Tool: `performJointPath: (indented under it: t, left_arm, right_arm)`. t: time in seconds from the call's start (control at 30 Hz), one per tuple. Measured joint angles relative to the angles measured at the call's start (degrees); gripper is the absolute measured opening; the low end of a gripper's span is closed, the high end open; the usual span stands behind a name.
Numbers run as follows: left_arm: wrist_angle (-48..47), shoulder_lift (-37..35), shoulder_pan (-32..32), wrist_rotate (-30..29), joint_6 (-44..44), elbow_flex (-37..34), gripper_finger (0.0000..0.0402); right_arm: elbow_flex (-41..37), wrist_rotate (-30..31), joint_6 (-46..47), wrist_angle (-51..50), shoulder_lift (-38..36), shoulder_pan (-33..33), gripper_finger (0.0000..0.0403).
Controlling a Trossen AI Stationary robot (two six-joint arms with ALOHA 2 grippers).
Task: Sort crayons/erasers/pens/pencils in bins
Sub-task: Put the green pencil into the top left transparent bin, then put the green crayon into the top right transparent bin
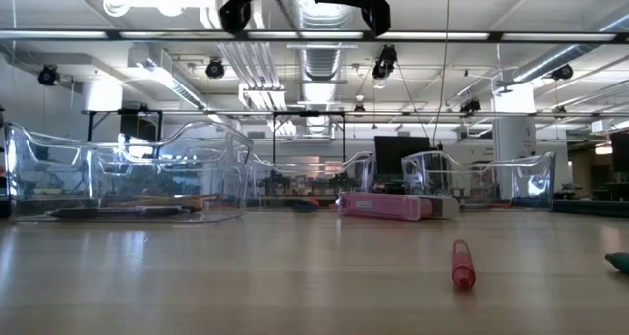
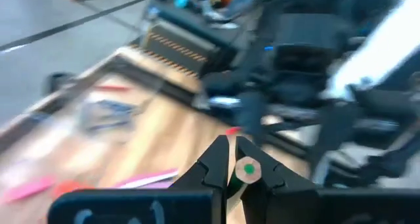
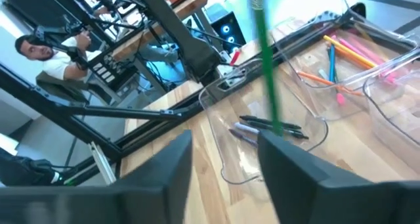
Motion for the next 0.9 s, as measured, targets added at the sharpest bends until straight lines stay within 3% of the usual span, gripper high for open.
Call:
performJointPath:
  t: [0.2,0.4,0.53,0.67,0.9]
  left_arm:
    - [-13.33,-3.74,13.40,-2.68,8.04,-0.22,0.0002]
    - [-26.78,-3.71,29.39,-2.99,12.54,-0.33,0.0002]
    - [-32.62,-2.73,36.09,-3.89,12.42,-0.50,0.0008]
    - [-35.12,-2.77,38.30,-3.74,15.11,-0.50,0.0054]
    - [-35.61,-2.80,38.41,-5.24,15.23,-0.50,0.0182]
  right_arm:
    - [0.01,0.08,0.56,-1.89,-0.48,0.00,0.0217]
    - [-0.01,0.07,2.84,-6.36,-0.48,0.00,0.0221]
    - [-0.01,0.07,2.95,-6.46,-0.46,0.02,0.0221]
    - [-0.01,0.07,2.81,-6.47,-0.46,0.02,0.0221]
    - [-0.03,0.05,2.72,-8.53,-0.46,0.02,0.0221]
